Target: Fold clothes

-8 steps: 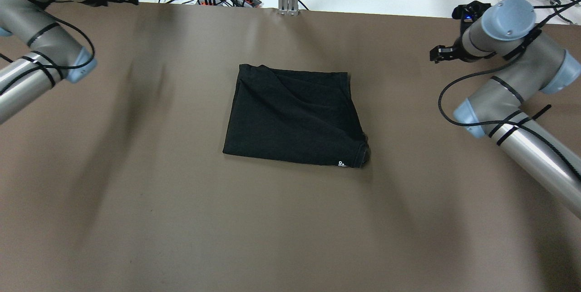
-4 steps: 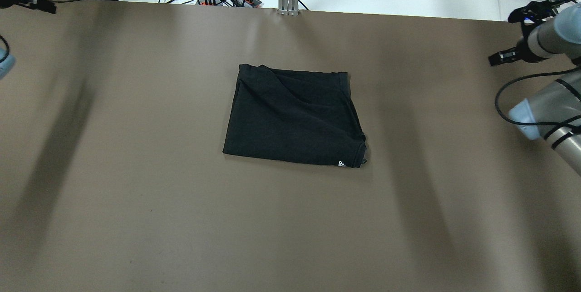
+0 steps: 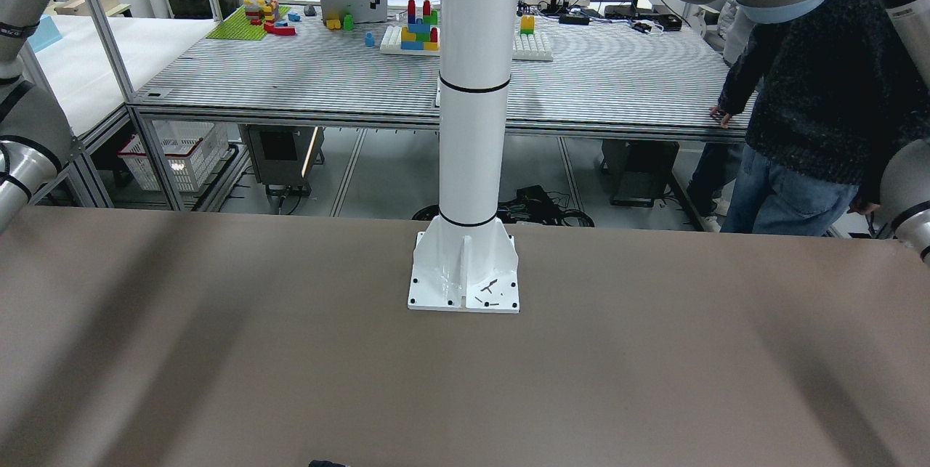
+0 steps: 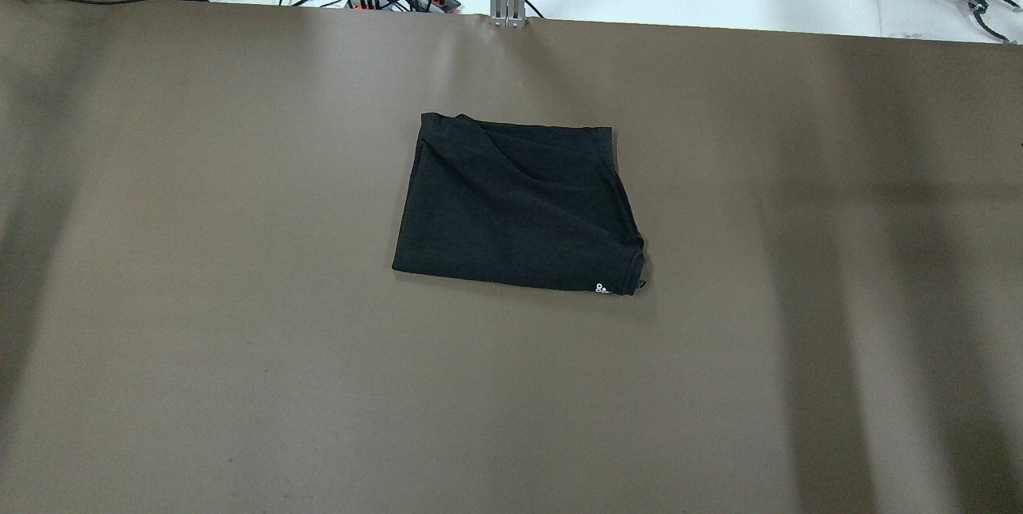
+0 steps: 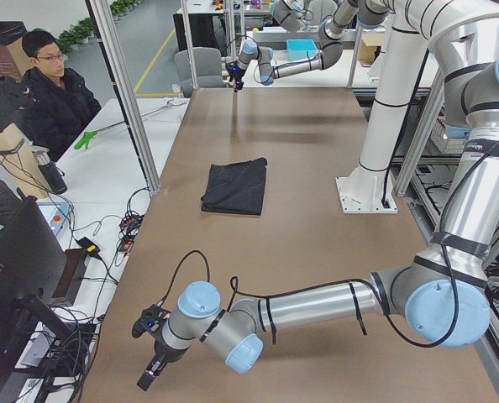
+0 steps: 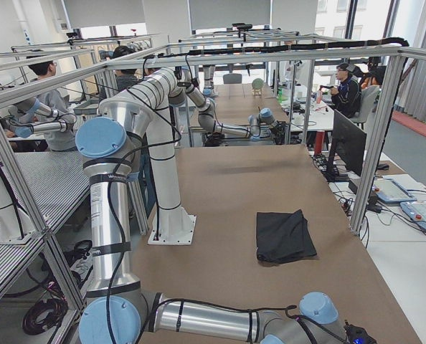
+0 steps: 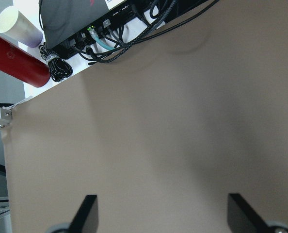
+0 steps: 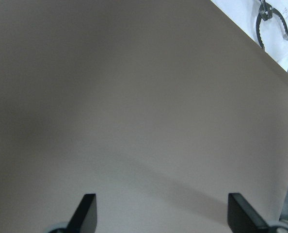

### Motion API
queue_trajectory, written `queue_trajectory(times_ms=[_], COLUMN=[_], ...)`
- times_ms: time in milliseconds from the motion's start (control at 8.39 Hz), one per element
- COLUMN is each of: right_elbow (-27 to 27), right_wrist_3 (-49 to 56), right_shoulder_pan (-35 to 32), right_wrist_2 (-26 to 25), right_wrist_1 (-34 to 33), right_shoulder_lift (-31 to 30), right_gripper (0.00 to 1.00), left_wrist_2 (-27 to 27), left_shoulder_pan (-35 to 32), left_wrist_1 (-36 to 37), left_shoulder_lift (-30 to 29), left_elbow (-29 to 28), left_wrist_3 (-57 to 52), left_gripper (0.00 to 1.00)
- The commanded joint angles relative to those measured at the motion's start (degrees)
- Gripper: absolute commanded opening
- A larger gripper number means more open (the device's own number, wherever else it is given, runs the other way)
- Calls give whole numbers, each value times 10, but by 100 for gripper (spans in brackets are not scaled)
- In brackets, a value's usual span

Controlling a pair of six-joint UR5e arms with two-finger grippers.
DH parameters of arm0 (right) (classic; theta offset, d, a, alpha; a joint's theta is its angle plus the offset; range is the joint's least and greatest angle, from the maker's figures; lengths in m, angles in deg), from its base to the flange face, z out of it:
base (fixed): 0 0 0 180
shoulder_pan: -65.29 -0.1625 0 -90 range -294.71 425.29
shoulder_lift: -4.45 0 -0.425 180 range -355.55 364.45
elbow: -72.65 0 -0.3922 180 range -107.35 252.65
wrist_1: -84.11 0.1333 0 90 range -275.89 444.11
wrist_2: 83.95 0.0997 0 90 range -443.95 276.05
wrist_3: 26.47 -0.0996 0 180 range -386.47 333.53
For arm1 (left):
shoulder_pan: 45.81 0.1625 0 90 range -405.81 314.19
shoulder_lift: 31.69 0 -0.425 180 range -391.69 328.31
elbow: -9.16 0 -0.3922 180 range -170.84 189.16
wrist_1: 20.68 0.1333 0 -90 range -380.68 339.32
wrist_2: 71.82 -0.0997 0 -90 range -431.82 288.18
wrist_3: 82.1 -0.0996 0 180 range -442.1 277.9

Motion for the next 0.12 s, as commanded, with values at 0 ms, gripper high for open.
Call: queue_trajectory(times_ms=[0], right_elbow=[-8], right_wrist_3=[7], right_shoulder_pan=[-8], right_wrist_2=[12], right_wrist_1=[2], right_shoulder_lift=[-6], right_gripper=[95], left_wrist_2=[-30], left_shoulder_pan=[-4], left_wrist_1=[102], left_shoulder_lift=[-11], left_elbow=[86], left_wrist_3=[-5], left_gripper=[94])
